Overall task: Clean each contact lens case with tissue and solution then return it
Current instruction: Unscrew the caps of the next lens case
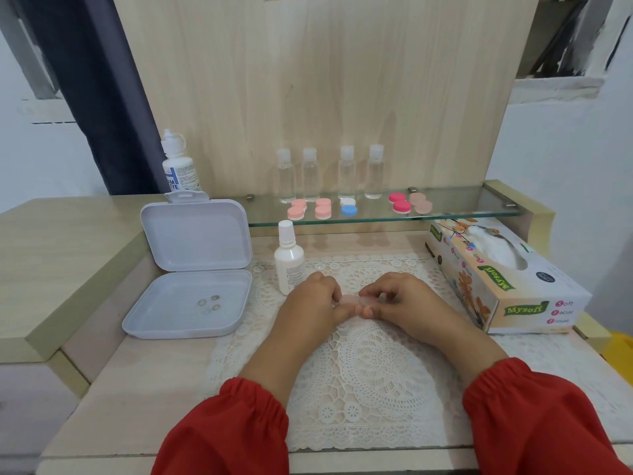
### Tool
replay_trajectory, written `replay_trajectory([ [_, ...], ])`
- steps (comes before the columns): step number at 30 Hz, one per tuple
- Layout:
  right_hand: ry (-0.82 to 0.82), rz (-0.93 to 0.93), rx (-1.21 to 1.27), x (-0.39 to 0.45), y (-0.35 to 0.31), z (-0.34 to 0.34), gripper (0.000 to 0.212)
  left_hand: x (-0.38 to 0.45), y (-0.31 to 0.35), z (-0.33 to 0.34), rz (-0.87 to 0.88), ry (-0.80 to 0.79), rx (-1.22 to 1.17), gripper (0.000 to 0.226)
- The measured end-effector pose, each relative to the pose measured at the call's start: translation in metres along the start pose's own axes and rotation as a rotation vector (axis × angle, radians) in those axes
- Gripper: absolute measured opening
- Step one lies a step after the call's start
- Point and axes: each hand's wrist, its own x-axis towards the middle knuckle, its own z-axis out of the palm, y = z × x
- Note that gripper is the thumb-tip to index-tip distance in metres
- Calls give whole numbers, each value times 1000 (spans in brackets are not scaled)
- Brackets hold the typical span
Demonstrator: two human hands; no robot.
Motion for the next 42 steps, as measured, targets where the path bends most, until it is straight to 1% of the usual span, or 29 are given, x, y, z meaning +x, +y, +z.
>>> replay_trajectory([
  [2, -2, 4, 10, 0, -1, 0, 26, -1, -2, -2, 32, -15, -44, 29],
  [5, -16, 15, 29, 0, -1, -1, 26, -1, -6, -5, 77, -101, -142, 40],
  [7, -14, 19, 37, 0, -1, -1, 26, 0, -7, -5, 110, -135, -122, 36],
  [10, -12, 22, 51, 0, 0, 0, 23, 0, -6, -4, 142, -146, -71, 26],
  [15, -20, 15, 32, 0, -1, 0, 25, -1, -3, -1, 124, -107, 27, 23],
  [21, -2, 10, 48, -1, -1, 0, 25, -2, -1, -1, 92, -83, 80, 28],
  [26, -10, -7, 45, -2, -3, -1, 26, -1, 1, -2, 60, -78, 109, 37],
  [29, -13, -3, 44, -1, -2, -1, 26, -2, -1, -4, 63, -79, 37, 36],
  [32, -10, 7, 46, 0, -1, -1, 25, -3, -3, -8, 82, -130, -81, 39],
  [35, -12, 17, 47, -1, -1, -1, 24, -2, -3, -8, 119, -153, -63, 29],
  [38, -15, 14, 51, -1, -1, 0, 23, -2, -3, -7, 107, -147, -39, 20],
  [40, -13, 13, 51, -1, -1, 0, 24, -1, -3, -4, 98, -118, -6, 20],
  [42, -7, 10, 46, -1, -1, 0, 25, -2, -3, -3, 82, -91, 16, 26],
])
